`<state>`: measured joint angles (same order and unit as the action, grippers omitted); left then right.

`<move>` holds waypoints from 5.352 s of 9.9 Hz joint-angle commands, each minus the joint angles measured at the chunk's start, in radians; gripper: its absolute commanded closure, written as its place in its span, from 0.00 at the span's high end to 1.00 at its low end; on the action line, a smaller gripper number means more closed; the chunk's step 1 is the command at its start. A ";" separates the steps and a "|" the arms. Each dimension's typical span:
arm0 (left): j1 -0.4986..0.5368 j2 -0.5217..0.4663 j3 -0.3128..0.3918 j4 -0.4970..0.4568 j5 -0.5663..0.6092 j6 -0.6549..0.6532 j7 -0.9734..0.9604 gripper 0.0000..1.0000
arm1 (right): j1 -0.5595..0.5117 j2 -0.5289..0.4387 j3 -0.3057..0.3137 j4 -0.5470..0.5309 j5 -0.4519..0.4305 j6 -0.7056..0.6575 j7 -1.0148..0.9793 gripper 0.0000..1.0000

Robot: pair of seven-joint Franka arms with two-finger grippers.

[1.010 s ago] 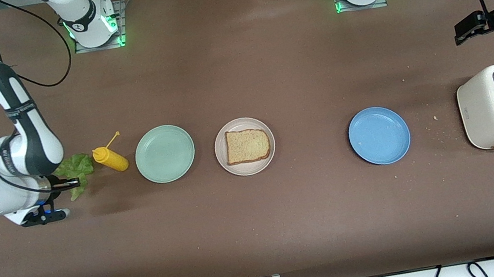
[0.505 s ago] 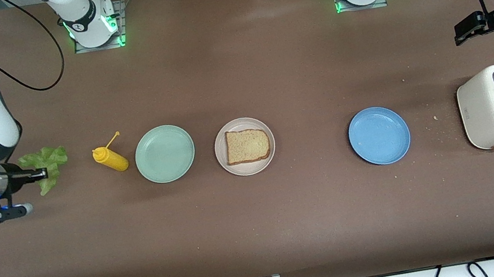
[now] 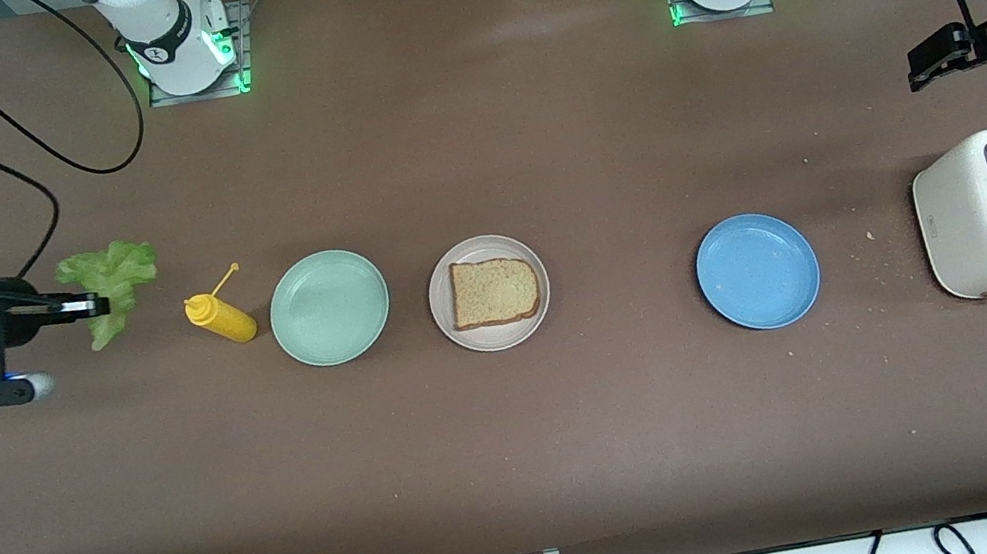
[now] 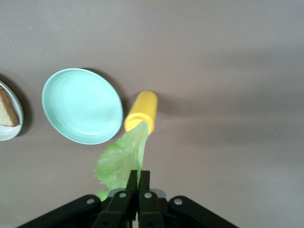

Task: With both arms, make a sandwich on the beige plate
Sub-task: 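Carry the lettuce with the right gripper onto the bread slice, then release the lettuce and move the right gripper toward the mustard bottle, then move the open right gripper down beside the yellow mustard bottle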

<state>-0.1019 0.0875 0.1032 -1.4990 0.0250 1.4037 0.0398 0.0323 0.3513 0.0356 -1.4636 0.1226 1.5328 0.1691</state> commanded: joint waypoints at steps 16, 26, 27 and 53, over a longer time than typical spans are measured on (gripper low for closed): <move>0.008 0.003 -0.007 -0.001 -0.002 0.008 0.000 1.00 | 0.555 0.435 0.010 0.037 0.126 0.923 1.477 0.00; 0.010 0.009 -0.007 -0.001 -0.002 0.009 0.000 1.00 | 0.571 0.420 -0.003 0.037 0.085 0.839 1.466 1.00; 0.010 0.009 -0.007 -0.001 -0.002 0.009 0.000 1.00 | 0.563 0.390 -0.005 0.037 0.031 0.786 1.463 1.00; 0.008 0.023 -0.003 0.031 0.001 0.008 -0.014 1.00 | 0.334 -0.045 -0.687 -0.452 0.412 0.312 -1.131 1.00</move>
<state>-0.0985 0.1010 0.1046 -1.4822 0.0250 1.4135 0.0376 0.3644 0.3232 -0.6539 -1.8508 0.4727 1.7861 -0.8541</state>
